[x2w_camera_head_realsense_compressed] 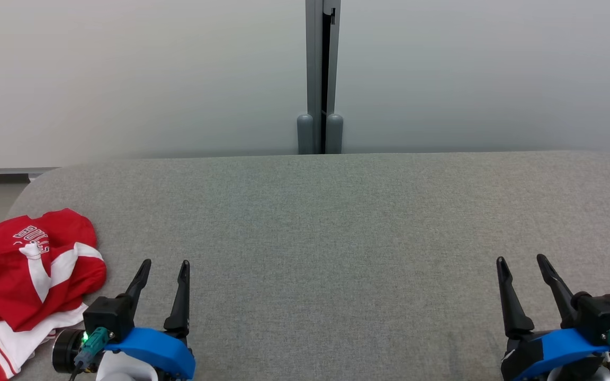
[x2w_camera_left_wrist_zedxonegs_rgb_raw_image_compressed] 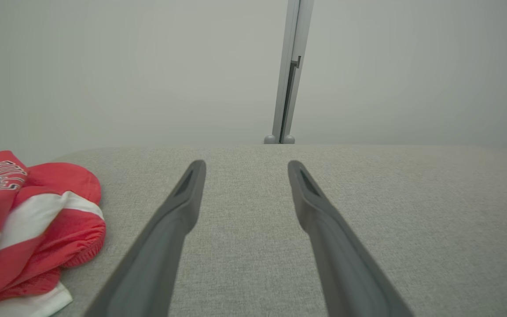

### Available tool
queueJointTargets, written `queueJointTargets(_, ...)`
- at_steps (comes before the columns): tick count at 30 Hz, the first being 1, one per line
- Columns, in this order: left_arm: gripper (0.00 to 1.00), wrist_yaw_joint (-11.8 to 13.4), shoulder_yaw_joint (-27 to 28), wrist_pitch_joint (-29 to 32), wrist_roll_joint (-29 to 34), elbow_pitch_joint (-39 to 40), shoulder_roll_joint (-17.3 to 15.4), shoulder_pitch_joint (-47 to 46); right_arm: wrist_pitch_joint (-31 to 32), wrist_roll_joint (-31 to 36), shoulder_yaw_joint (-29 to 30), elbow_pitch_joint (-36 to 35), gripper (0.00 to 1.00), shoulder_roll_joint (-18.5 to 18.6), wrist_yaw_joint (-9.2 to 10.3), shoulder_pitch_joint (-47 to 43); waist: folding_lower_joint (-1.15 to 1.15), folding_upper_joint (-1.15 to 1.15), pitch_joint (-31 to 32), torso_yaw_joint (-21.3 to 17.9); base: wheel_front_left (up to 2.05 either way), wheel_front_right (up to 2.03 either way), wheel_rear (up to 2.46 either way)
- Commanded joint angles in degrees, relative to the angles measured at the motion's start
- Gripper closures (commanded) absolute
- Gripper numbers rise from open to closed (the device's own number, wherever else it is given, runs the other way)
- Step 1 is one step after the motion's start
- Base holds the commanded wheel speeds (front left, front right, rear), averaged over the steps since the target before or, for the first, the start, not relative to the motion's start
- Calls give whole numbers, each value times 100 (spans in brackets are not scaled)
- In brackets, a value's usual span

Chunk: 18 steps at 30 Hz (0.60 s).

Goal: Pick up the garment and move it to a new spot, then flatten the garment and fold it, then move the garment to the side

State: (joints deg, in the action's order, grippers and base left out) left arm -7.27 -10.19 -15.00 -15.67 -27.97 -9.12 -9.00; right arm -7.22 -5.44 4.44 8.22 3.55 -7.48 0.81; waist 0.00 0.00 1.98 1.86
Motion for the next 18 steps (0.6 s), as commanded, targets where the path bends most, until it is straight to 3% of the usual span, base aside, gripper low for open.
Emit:
queueJointTargets(1,0,4,-14,-27,-49,-27,-5,-84,-29,-27,21,-11,0,-17,-2,-65,0,0,1,4,0,0,0)
queueJointTargets(12,0,-6,-52,-27,-182,-159,-26,-132,8,-34,50,-65,0,-41,-2,-91,0,0,-12,48,0,0,0)
queueJointTargets(18,0,56,-36,-27,-193,-191,-34,-207,41,-61,-8,-134,0,-49,-2,-81,0,0,-51,317,0,0,0)
